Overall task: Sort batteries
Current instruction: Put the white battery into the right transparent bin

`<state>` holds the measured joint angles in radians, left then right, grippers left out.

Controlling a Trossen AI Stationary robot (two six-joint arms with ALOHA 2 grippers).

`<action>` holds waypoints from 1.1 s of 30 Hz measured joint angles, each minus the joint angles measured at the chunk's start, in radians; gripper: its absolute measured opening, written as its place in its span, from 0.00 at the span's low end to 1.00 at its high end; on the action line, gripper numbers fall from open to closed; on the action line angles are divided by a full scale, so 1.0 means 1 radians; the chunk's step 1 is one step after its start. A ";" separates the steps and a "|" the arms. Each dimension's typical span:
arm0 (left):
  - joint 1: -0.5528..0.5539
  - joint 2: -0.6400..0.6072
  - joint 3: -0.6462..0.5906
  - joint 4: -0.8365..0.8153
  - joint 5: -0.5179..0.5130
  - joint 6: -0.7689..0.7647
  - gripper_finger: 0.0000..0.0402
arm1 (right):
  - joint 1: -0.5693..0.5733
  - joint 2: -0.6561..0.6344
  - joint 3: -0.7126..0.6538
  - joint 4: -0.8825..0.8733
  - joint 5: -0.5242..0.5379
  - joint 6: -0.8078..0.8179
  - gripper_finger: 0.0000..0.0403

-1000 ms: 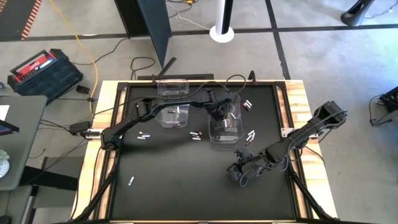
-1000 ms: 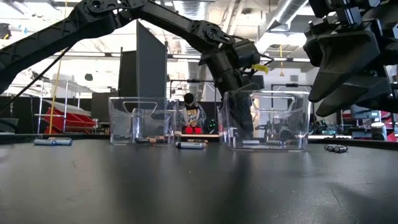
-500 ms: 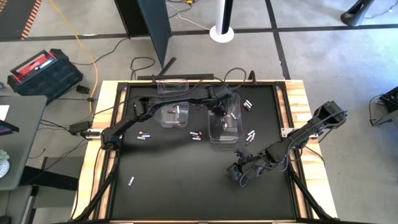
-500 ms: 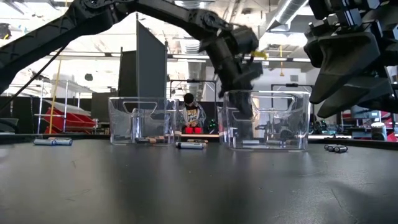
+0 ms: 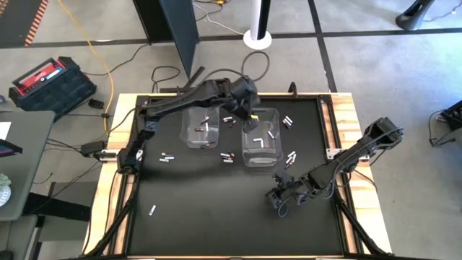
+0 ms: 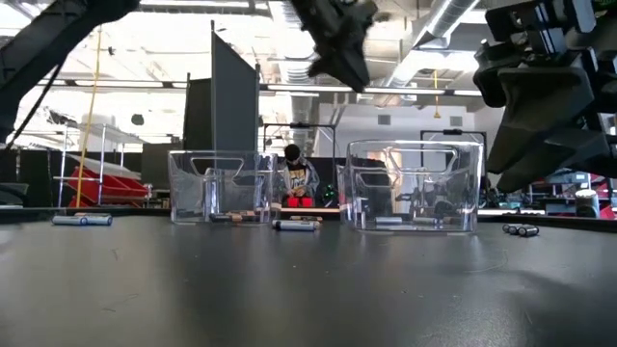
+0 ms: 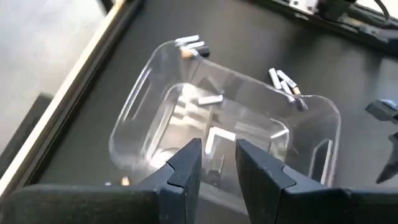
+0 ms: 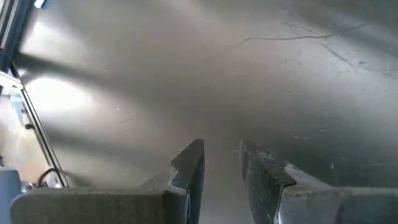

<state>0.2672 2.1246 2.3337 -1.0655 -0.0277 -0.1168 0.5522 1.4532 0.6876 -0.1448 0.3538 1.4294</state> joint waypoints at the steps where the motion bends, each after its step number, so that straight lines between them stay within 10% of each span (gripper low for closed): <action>1: -0.008 -0.015 0.000 -0.022 -0.026 -0.027 0.24 | 0.003 0.000 0.000 -0.001 0.000 -0.012 0.30; 6: -0.093 -0.082 -0.058 -0.114 -0.239 -0.164 0.24 | 0.023 0.000 0.000 -0.008 -0.011 -0.074 0.30; 33: -0.704 -0.844 -1.273 0.067 -0.374 -1.237 0.24 | 0.083 0.000 0.000 -0.031 -0.012 -0.141 0.30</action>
<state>-0.4366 1.2807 1.0609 -0.9981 -0.4018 -1.3541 0.6354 1.4532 0.6876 -0.1761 0.3420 1.2881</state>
